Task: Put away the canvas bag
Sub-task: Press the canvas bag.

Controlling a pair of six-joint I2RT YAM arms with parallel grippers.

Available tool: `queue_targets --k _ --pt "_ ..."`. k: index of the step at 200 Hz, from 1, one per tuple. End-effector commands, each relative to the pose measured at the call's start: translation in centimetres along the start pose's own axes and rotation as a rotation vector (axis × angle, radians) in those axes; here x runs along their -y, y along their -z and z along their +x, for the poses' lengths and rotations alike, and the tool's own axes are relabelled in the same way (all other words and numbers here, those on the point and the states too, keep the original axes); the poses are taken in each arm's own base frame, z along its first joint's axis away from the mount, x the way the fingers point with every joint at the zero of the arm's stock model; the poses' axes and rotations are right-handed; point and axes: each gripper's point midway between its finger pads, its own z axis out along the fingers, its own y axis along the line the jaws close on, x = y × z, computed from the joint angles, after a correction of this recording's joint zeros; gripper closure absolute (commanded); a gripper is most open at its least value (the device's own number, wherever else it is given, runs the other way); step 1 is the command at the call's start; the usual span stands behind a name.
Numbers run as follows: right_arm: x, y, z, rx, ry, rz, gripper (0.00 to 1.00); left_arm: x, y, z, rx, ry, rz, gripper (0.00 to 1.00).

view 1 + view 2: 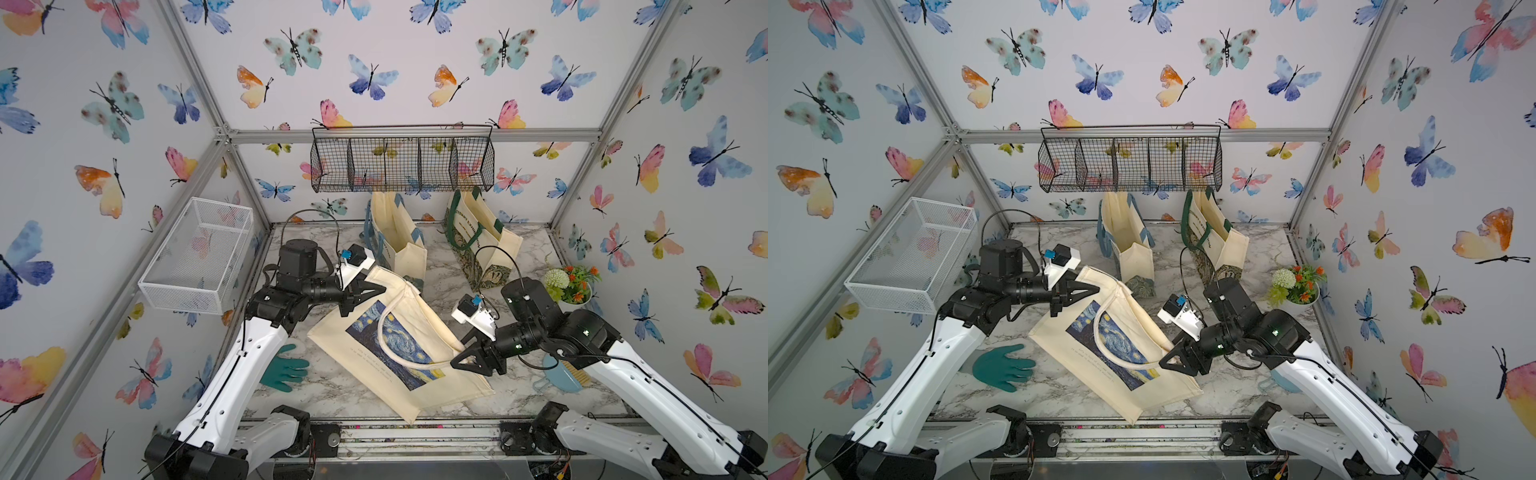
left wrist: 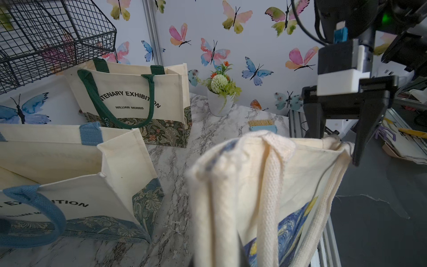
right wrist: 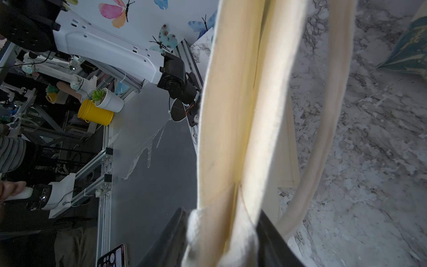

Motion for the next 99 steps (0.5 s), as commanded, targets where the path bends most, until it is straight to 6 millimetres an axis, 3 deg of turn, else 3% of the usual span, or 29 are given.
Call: queue_targets --k 1,50,99 --pt "-0.1 0.2 4.1 -0.125 -0.135 0.011 0.53 -2.6 1.4 -3.2 0.072 -0.076 -0.132 1.00" --pt "-0.3 -0.2 5.6 -0.151 -0.169 -0.020 0.54 -3.2 1.5 -3.2 0.074 -0.056 -0.152 1.00" --pt "0.6 -0.9 5.6 -0.152 -0.200 -0.003 0.56 -4.0 1.2 -2.9 0.067 -0.017 -0.163 1.00"
